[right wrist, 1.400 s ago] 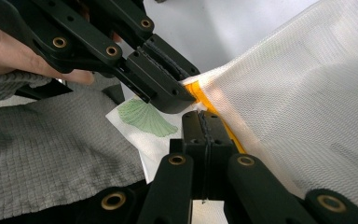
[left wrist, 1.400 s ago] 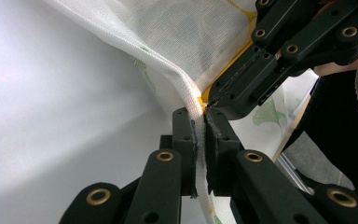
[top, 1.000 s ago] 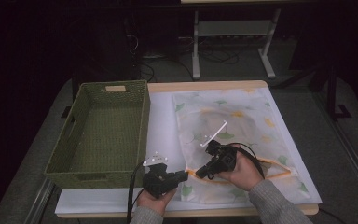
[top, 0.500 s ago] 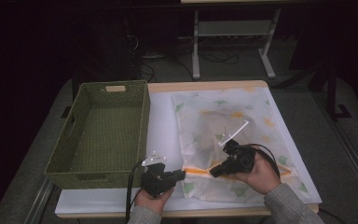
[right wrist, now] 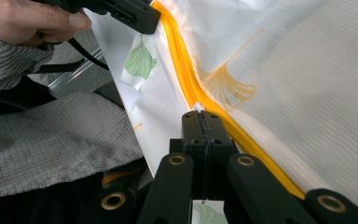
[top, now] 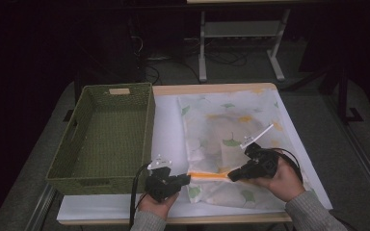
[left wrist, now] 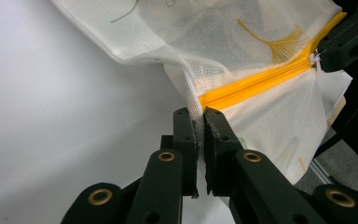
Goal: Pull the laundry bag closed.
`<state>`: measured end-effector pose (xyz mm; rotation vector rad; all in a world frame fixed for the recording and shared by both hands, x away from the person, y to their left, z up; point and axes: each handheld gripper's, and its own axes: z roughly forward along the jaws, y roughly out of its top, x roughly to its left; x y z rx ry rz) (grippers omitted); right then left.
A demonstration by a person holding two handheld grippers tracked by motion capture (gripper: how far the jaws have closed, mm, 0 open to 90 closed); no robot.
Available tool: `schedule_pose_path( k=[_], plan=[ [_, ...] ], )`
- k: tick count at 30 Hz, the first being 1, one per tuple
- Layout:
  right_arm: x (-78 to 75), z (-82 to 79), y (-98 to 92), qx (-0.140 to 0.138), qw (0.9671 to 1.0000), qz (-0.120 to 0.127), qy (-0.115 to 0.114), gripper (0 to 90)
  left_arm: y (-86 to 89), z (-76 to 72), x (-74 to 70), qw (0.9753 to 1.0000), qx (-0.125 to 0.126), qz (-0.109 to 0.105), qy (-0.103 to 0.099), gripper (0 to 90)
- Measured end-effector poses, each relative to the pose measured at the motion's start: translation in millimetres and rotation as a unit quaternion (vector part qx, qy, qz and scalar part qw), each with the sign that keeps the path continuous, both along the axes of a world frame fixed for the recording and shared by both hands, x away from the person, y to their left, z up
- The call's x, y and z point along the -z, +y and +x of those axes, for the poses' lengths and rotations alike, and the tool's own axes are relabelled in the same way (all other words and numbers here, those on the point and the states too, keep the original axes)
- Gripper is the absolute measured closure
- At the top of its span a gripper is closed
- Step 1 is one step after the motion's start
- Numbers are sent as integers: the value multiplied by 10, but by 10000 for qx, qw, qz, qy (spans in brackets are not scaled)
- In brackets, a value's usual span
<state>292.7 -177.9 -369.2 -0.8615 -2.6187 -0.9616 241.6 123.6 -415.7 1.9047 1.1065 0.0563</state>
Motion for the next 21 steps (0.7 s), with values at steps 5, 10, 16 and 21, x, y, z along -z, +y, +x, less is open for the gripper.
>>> schedule_pose_path(
  k=[5, 10, 16, 21],
  plan=[
    [-29, -25, -66, 77, 10000, -39, -26, 898, -13, 3, -6, 10000, 9, 52, -10, 844],
    [-46, -47, -175, 172, 9998, -29, -37, 898, -4, 10, -8, 10000, 4, 86, -17, 844],
    [-58, -74, -317, 307, 9995, -32, -39, 898, -15, 20, -3, 9999, -7, 125, -5, 843],
    [-72, -90, -412, 392, 9992, -24, -68, 898, -26, 24, -13, 9999, 16, 141, -4, 843]
  ],
)
